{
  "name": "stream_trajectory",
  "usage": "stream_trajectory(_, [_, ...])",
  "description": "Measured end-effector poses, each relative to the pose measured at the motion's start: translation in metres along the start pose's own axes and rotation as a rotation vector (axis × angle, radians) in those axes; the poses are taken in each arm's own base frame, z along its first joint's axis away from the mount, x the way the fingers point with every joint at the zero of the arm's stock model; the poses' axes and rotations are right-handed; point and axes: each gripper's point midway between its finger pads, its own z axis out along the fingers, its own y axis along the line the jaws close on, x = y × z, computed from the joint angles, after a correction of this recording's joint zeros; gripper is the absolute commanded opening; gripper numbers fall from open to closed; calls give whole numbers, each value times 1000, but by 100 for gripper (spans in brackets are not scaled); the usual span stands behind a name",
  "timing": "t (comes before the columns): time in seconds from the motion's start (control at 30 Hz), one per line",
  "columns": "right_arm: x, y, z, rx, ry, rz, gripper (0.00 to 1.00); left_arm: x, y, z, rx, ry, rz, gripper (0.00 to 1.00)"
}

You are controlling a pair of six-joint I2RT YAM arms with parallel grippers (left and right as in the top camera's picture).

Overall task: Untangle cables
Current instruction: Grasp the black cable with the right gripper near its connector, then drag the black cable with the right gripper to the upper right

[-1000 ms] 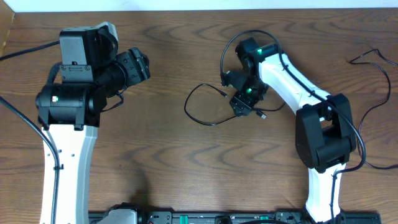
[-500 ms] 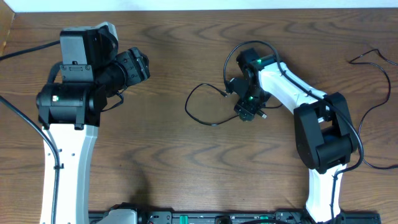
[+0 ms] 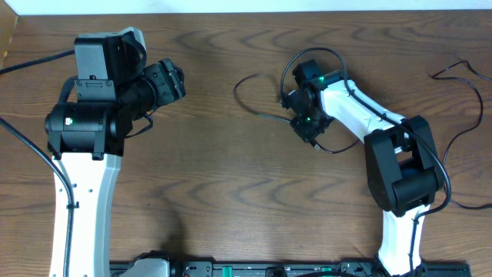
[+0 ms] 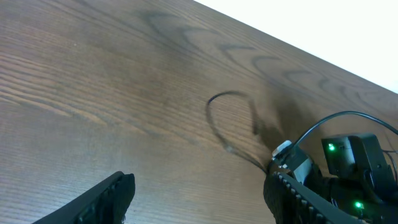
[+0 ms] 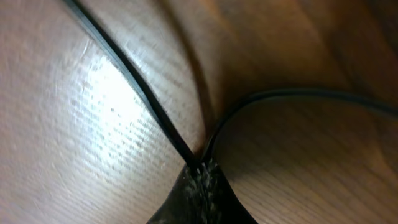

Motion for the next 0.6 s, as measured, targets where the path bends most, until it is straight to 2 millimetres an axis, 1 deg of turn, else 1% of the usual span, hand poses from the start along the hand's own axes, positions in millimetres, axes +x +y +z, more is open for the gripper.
stream_trajectory(0.1, [-4, -2, -6, 1, -5, 99, 1, 0, 0, 0, 0, 0, 0, 72])
stream_trajectory(0.13, [-7, -4, -14, 3, -12, 133, 1, 0, 0, 0, 0, 0, 0, 72])
stream_trajectory(0.17, [-15, -8, -26, 7, -38, 174, 1, 0, 0, 0, 0, 0, 0, 72])
stream_trajectory(0.2, [-29, -16, -44, 21, -93, 218, 1, 0, 0, 0, 0, 1, 0, 72])
stream_trajectory(0.23, [-38, -23, -61, 35, -134, 251, 1, 0, 0, 0, 0, 0, 0, 72])
stream_trajectory(0.27, [-51, -34, -88, 57, -207, 294, 1, 0, 0, 0, 0, 0, 0, 72])
stream_trajectory(0.33, [-67, -50, -129, 91, -321, 355, 1, 0, 0, 0, 0, 0, 0, 72])
stream_trajectory(0.4, [-81, -73, -189, 133, -481, 425, 1, 0, 0, 0, 0, 0, 0, 72])
stream_trajectory(0.43, [-85, -88, -227, 158, -581, 467, 1, 0, 0, 0, 0, 0, 0, 72])
stream_trajectory(0.53, [-82, -118, -295, 211, -760, 540, 1, 0, 0, 0, 0, 0, 0, 72])
stream_trajectory(0.6, [-72, -148, -344, 266, -892, 600, 1, 0, 0, 0, 0, 0, 0, 72])
